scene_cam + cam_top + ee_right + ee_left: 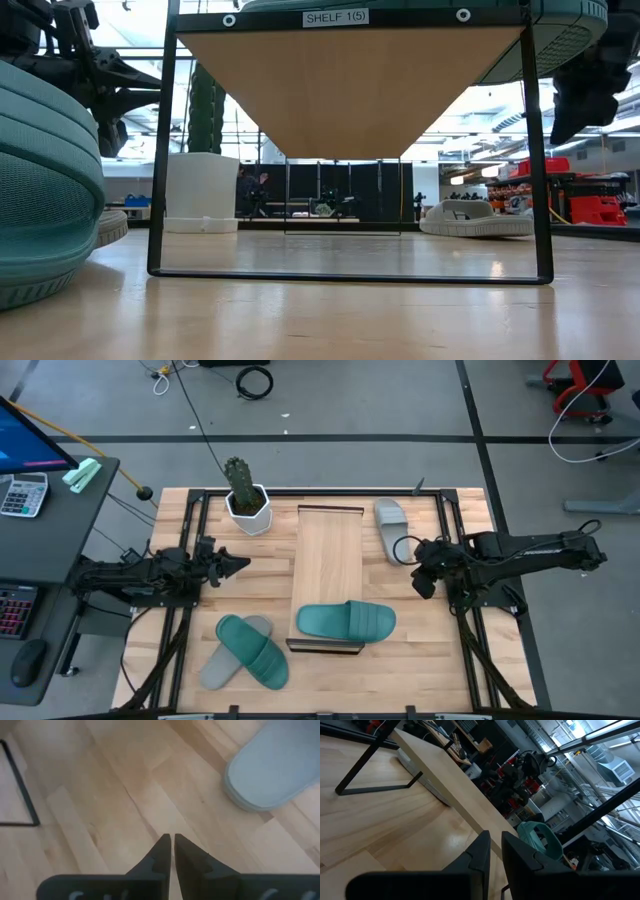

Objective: Pick and place slides into the shelf
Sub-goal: Put the right gray slipper on the shelf

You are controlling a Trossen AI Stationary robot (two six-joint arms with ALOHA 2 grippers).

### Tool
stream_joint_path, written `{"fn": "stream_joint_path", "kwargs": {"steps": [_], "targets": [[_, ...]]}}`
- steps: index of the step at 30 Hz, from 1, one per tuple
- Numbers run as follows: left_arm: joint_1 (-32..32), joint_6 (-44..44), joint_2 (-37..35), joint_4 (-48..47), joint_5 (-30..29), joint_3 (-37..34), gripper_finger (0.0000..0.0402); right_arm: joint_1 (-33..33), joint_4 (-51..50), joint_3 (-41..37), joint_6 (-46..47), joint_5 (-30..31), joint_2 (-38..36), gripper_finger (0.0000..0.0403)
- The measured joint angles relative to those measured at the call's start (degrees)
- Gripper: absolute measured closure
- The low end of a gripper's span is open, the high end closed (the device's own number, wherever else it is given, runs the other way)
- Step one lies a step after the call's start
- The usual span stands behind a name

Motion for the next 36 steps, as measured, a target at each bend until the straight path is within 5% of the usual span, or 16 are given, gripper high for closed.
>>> {"fn": "stream_joint_path", "kwargs": {"steps": [18,27,36], "targets": [[0.0,0.0,0.0,-0.3,0.0,0.0,0.0349,-0.4,5.4,0.0,7.5,2.2,0.0,0.0373],[0.0,0.0,0.0,-0.6,0.2,0.0,0.0349,-6.5,7.5,4.0,-7.3,2.7,7.3,0.0360],[0.0,0.0,0.0,-0.7,0.1,0.0,0.0349,-16.0,6.6,14.7,-28.7,7.2,18.4,0.0274]]}}
